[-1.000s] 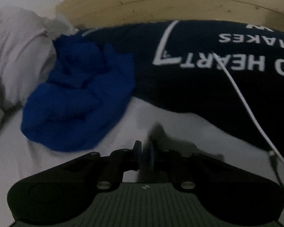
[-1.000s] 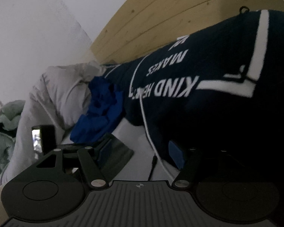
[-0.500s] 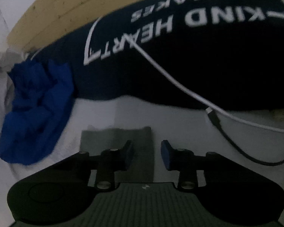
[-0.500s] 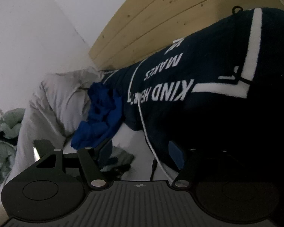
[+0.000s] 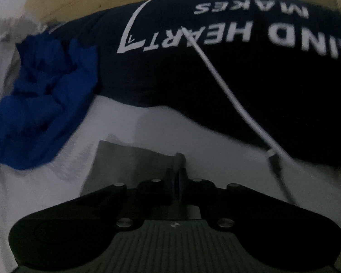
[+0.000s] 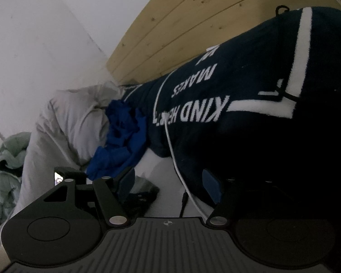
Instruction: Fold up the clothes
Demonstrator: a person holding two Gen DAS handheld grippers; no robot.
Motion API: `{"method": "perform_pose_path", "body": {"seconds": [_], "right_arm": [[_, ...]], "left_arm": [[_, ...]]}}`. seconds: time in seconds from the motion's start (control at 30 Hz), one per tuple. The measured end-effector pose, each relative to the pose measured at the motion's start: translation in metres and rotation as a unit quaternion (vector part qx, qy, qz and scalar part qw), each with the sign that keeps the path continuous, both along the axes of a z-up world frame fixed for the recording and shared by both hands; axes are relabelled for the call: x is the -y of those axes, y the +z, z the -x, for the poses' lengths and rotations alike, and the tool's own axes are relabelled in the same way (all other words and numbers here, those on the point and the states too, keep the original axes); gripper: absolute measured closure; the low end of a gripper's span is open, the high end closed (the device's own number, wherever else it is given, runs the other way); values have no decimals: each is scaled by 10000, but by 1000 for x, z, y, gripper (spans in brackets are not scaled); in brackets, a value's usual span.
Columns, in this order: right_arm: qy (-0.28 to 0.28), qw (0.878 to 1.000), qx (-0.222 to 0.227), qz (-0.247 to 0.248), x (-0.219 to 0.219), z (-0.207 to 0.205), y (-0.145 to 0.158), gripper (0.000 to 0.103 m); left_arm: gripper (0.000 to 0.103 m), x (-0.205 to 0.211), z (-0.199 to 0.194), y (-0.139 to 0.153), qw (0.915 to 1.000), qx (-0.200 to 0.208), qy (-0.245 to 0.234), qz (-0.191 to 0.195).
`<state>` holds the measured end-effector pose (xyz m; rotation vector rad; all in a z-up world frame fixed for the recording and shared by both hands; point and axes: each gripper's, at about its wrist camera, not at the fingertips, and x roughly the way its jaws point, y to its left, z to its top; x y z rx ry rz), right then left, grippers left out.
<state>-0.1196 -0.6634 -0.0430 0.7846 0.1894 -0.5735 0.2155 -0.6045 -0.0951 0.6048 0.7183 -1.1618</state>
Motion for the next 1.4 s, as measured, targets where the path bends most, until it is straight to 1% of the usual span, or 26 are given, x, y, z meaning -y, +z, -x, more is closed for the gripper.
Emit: {"method": "perform_pose_path", "body": {"seconds": [0.1,0.2,0.23,0.3,0.4,0.57,0.63,0.67,0.7,0.73,0.8,0.9,0.93,1.0,1.03,1.1,1.13,1.2,1.23,1.3,1.4], "right_arm": [[-6,10000,-9,4,0,0,0,33],[-3,10000,-15,10,-1,-1,0,33],[-1,10000,-17,10,-1,-1,0,33],[-5,10000,-21,8,-1,-1,1,33],[-7,10000,-25,6,-1,-2,1,33],[1,10000,-45,4,-2,-3,1,33],[-3,10000,-49,3,-2,-4,1,33],[-5,10000,-49,5,-2,-4,1,33],[-7,10000,-48,8,-2,-4,1,33],[-8,10000,-45,11,-2,-4,2,33],[-6,10000,-36,12,-2,-4,2,33],[-14,10000,10,-46,-1,-3,2,33],[-3,10000,36,-48,-2,-3,3,33],[23,9999,86,-50,-2,-3,5,33],[61,9999,101,-33,-3,-4,6,33],[108,9999,111,18,-5,-6,9,33],[120,9999,106,45,-6,-6,11,33],[143,9998,97,98,-8,-7,14,33],[160,9997,100,125,-10,-7,17,33],[191,9996,76,207,-13,-7,21,33],[257,9992,18,318,-18,-9,28,33]], "left_arm": [[96,0,1,11,9991,-343,-20,244],[96,2,3,17,9976,-558,-13,418],[96,3,4,15,9977,-549,-11,400],[96,5,4,8,9974,-652,38,319],[96,6,7,1,9968,-729,46,313],[95,4,3,4,9949,-889,8,476],[74,-2,0,9,9926,-1006,68,675],[66,-8,-2,15,9906,-1085,151,817],[49,-15,-3,21,9883,-1165,237,960],[37,-24,-5,29,9858,-1219,326,1111],[35,-47,-11,46,9806,-1243,500,1431],[24,-96,-23,78,9710,-1179,793,1921],[23,-116,-27,91,9667,-1117,912,2115],[23,-154,-32,115,9586,-1011,1205,2372],[19,-174,-35,125,9542,-919,1380,2490],[14,-223,-39,146,9445,-606,1793,2684],[14,-249,-38,157,9402,-417,2002,2723],[12,-304,-37,175,9282,-131,2494,2757],[8,-330,-35,183,9212,-10,2741,2763],[0,-381,-30,198,9046,233,3233,2767],[0,-449,-9,209,8777,577,3943,2663]]}}
